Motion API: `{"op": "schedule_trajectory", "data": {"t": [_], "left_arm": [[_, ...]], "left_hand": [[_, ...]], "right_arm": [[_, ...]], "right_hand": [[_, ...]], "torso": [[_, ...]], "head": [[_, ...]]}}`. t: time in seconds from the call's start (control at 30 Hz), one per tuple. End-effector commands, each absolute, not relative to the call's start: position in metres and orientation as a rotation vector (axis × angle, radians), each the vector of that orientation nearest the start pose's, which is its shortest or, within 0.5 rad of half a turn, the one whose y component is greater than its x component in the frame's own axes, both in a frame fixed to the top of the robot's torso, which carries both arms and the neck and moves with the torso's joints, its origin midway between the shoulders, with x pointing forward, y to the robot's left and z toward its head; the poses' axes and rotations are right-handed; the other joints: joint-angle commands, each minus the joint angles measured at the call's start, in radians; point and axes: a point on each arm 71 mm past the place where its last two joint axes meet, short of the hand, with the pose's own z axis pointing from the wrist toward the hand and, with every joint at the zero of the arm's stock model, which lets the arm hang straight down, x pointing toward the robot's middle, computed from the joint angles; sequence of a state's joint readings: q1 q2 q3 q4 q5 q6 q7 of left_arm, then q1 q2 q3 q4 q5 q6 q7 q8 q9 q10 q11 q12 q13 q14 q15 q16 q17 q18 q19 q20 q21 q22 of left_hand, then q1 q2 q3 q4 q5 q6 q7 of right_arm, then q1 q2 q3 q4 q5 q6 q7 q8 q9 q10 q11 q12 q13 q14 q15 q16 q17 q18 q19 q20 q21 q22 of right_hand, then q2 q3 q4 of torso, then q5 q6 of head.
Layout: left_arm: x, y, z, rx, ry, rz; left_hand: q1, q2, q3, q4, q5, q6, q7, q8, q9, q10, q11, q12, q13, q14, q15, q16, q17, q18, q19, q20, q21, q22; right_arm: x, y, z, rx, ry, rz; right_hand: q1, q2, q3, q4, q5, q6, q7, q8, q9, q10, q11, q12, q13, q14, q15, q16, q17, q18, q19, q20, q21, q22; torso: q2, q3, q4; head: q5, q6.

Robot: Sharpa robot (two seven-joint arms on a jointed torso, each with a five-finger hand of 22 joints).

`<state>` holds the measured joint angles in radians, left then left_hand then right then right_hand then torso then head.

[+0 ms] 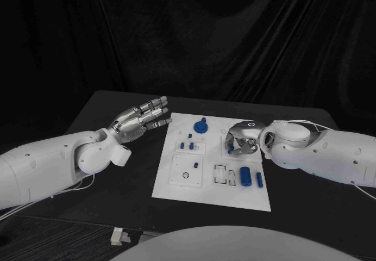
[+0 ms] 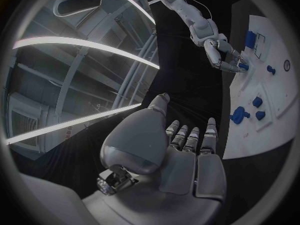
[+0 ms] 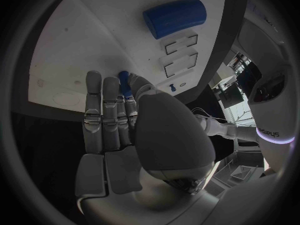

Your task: Assemble the parts on the task board

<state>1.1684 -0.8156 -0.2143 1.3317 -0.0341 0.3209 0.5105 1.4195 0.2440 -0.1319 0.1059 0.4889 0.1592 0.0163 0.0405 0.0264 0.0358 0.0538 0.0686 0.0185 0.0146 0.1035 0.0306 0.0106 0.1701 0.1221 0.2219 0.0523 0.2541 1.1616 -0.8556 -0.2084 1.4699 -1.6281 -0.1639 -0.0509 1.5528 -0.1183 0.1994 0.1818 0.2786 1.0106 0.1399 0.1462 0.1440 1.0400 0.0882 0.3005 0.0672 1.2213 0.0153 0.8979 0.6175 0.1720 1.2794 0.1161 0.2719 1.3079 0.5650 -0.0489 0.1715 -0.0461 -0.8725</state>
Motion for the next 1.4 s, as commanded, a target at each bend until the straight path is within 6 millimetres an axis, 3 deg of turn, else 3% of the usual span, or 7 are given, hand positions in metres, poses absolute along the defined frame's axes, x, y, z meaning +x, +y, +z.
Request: {"op": "schedule_trajectory", "data": {"t": [0.03, 0.37, 0.73, 0.9, 1.2, 1.4], "left_arm": [[0.47, 0.224, -0.252, -1.006, 1.72, -1.985], [0.469, 0.224, -0.253, -1.007, 1.726, -1.987], [0.469, 0.223, -0.254, -1.009, 1.737, -1.988], [0.469, 0.222, -0.254, -1.01, 1.741, -1.985], [0.47, 0.221, -0.255, -1.009, 1.742, -1.984], [0.471, 0.22, -0.255, -1.008, 1.733, -1.983]], "left_hand": [[-0.009, 0.002, 0.001, -0.007, 0.004, 0.003, 0.012, 0.007, 0.002, 0.0, -0.009, 0.004, 0.0, -0.003, 0.0, 0.0, -0.001, 0.01, 0.003, -0.004, 0.003, -0.002], [-0.009, 0.003, 0.002, -0.007, 0.004, 0.007, 0.018, 0.009, 0.002, -0.001, -0.012, 0.004, 0.0, -0.003, 0.0, 0.0, -0.001, 0.01, 0.003, -0.004, 0.003, -0.002], [-0.009, 0.006, 0.003, -0.008, 0.005, 0.01, 0.022, 0.01, 0.003, -0.001, -0.012, 0.004, 0.0, -0.003, 0.0, 0.0, -0.001, 0.01, 0.003, -0.004, 0.003, -0.002], [-0.008, 0.007, 0.005, -0.009, 0.006, 0.014, 0.026, 0.012, 0.004, 0.0, -0.012, 0.005, 0.0, -0.003, 0.0, 0.001, -0.001, 0.01, 0.004, -0.004, 0.004, -0.002], [-0.008, 0.007, 0.005, -0.009, 0.006, 0.016, 0.028, 0.013, 0.004, 0.0, -0.012, 0.005, 0.0, -0.003, 0.0, 0.0, -0.001, 0.01, 0.003, -0.004, 0.004, -0.004], [-0.013, 0.007, 0.004, -0.006, 0.004, 0.015, 0.03, 0.014, 0.003, -0.002, -0.016, 0.005, 0.0, -0.007, -0.01, -0.007, -0.003, 0.01, -0.005, -0.008, 0.0, -0.015]], "right_arm": [[0.452, -0.221, -0.274, -0.462, 1.931, 0.494], [0.452, -0.221, -0.272, -0.468, 1.897, 0.506], [0.445, -0.222, -0.264, -0.452, 1.844, 0.535], [0.442, -0.218, -0.246, -0.452, 1.787, 0.565], [0.433, -0.186, -0.206, -0.528, 1.667, 0.648], [0.428, -0.147, -0.203, -0.62, 1.618, 0.726]], "right_hand": [[0.001, -0.007, 0.005, 0.0, -0.001, 0.007, 0.001, 0.004, 0.001, 0.008, 0.002, -0.003, 0.0, 0.0, -0.005, 0.0, 0.001, 0.002, 0.002, -0.005, 0.006, 0.034], [0.009, -0.003, 0.027, -0.008, -0.002, 0.035, -0.002, 0.016, 0.014, 0.046, -0.006, -0.008, 0.002, 0.006, -0.011, 0.007, 0.008, 0.002, 0.005, -0.01, 0.023, 0.036], [0.021, 0.002, 0.058, -0.035, 0.002, 0.096, -0.022, 0.04, 0.043, 0.124, -0.03, -0.022, 0.002, 0.032, -0.031, 0.024, 0.03, -0.004, 0.022, -0.027, 0.087, 0.045], [0.025, 0.003, 0.063, -0.042, 0.002, 0.103, -0.023, 0.042, 0.048, 0.136, -0.033, -0.028, 0.002, 0.036, -0.034, 0.022, 0.028, -0.004, 0.024, -0.031, 0.095, 0.045], [0.026, 0.001, 0.065, -0.045, 0.0, 0.103, -0.023, 0.04, 0.049, 0.139, -0.033, -0.031, 0.001, 0.038, -0.035, 0.022, 0.028, -0.004, 0.025, -0.032, 0.098, 0.045], [0.026, -0.002, 0.069, -0.051, -0.001, 0.096, -0.022, 0.033, 0.05, 0.146, -0.034, -0.039, 0.001, 0.056, -0.036, 0.042, 0.056, -0.008, 0.033, -0.034, 0.129, 0.05]], "torso": [[-0.001, -0.0004, 0.0001], [-0.001, -0.0004, 0.0006], [0.0, -0.0005, 0.001], [0.0, -0.0009, 0.0004], [-0.002, -0.0015, 0.0029], [-0.001, -0.001, 0.0001]], "head": [[0.0, 0.0], [0.0, 0.0], [0.006, 0.0], [0.009, 0.0], [0.008, 0.0], [0.015, 0.0]]}}
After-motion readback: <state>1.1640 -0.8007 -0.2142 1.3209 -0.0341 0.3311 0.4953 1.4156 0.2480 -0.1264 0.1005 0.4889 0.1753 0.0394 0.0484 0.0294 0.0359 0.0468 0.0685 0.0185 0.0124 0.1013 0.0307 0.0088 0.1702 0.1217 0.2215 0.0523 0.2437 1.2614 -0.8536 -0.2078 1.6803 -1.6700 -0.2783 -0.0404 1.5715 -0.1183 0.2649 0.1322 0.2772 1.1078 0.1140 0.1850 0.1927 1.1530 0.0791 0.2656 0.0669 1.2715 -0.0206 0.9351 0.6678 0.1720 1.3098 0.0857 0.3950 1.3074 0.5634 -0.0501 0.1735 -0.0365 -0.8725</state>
